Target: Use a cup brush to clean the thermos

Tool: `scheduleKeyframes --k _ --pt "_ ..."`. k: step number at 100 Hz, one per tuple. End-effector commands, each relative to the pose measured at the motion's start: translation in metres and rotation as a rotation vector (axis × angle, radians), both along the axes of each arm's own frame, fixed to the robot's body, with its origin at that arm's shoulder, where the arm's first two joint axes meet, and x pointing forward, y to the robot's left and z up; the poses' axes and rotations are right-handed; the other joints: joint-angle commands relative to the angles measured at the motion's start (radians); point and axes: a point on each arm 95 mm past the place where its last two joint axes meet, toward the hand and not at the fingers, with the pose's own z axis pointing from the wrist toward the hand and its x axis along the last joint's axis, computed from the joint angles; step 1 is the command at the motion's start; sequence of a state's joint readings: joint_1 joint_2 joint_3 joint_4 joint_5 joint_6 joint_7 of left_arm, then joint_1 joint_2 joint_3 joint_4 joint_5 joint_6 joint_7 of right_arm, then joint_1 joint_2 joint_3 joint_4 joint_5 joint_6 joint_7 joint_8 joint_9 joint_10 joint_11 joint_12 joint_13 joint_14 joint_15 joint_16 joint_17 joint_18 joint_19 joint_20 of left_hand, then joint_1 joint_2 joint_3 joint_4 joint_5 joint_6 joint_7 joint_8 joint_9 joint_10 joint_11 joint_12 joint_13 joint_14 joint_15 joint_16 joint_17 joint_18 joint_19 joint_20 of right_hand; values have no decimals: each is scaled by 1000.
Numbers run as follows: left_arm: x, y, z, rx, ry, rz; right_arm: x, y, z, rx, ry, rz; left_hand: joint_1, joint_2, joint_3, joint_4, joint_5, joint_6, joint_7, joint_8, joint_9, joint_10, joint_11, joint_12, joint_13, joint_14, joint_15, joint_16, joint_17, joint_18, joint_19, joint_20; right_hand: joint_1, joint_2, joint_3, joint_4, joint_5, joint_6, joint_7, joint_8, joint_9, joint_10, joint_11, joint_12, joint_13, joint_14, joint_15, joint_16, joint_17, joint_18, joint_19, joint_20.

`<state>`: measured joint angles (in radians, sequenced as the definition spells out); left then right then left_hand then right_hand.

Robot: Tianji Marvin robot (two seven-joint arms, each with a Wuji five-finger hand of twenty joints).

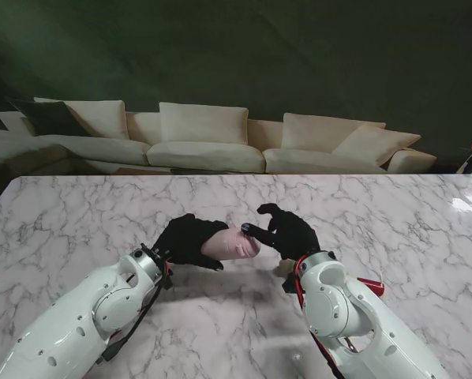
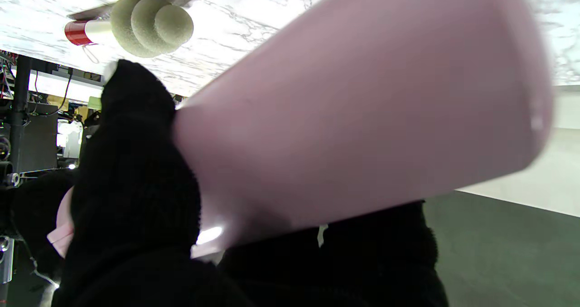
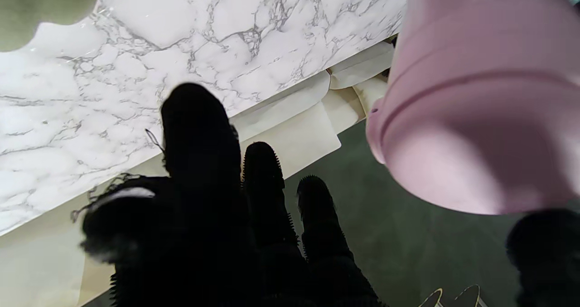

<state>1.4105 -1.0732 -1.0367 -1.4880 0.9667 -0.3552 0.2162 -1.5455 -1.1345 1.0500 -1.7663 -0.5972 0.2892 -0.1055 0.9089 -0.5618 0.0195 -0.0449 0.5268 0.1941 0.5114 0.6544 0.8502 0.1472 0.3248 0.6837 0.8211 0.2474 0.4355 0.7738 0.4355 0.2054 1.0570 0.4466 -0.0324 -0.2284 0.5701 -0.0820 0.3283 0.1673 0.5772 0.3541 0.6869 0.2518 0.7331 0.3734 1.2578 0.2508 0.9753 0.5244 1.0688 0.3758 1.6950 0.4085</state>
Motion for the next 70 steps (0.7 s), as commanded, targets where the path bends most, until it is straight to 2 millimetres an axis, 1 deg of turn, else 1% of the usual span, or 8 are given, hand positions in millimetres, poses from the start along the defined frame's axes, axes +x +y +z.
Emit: scheduleKeyframes --k 1,20,34,43,45,54,62,70 --pt "1 -5 6 0 -9 -9 -1 8 2 24 16 3 272 266 561 80 171 -214 194 21 71 -182 100 49 87 -103 170 20 53 -76 98 38 38 -16 1 -2 26 -2 25 27 37 16 47 15 39 40 113 32 77 -103 132 18" --pt "3 -7 7 -1 -19 -2 -5 18 3 88 50 11 276 269 554 81 172 -210 190 21 72 -179 98 50 91 -104 182 15 61 -88 100 37 250 -51 -60 20 64 -6 82 39 93 20 81 25 41 21 229 49 95 -167 203 78" --pt "4 -7 7 6 -9 5 -8 23 3 126 61 48 283 279 550 76 168 -204 184 20 65 -173 96 50 93 -104 193 10 72 -87 102 34 456 -25 -177 37 79 -60 119 53 87 -23 111 58 45 -23 257 60 101 -229 225 89" --pt "5 -8 6 4 1 12 -10 26 2 140 62 77 290 280 544 66 166 -199 178 18 62 -166 94 50 99 -106 203 10 81 -84 105 34 575 -25 -179 52 80 -92 138 63 55 -52 124 75 47 -56 233 51 100 -251 210 76" --pt "6 -8 6 6 1 13 -10 27 2 141 59 83 291 280 544 65 166 -199 177 18 61 -165 94 50 100 -108 204 10 82 -84 106 34 591 -29 -162 56 81 -100 145 67 42 -58 127 80 48 -66 218 45 100 -257 200 69" --pt "8 -8 5 8 15 21 -10 28 -1 144 38 106 294 278 541 62 165 -196 174 17 61 -160 91 49 103 -110 204 9 85 -85 106 33 591 -102 121 33 87 -128 169 88 -15 -78 143 101 51 -99 133 16 90 -265 144 22" --pt "11 -8 5 13 28 29 -10 29 -2 153 19 126 295 278 541 60 166 -195 171 16 61 -159 88 48 108 -113 206 10 91 -87 106 32 654 -156 237 16 100 -150 192 98 -60 -88 157 112 25 -129 79 10 78 -264 81 -7" --pt "12 -8 4 14 37 33 -11 29 -3 161 7 149 295 276 541 59 166 -193 168 16 62 -157 86 48 112 -120 208 13 94 -90 106 32 715 -209 311 -19 104 -165 227 49 -103 -93 166 118 -24 -155 52 30 42 -273 27 -12"
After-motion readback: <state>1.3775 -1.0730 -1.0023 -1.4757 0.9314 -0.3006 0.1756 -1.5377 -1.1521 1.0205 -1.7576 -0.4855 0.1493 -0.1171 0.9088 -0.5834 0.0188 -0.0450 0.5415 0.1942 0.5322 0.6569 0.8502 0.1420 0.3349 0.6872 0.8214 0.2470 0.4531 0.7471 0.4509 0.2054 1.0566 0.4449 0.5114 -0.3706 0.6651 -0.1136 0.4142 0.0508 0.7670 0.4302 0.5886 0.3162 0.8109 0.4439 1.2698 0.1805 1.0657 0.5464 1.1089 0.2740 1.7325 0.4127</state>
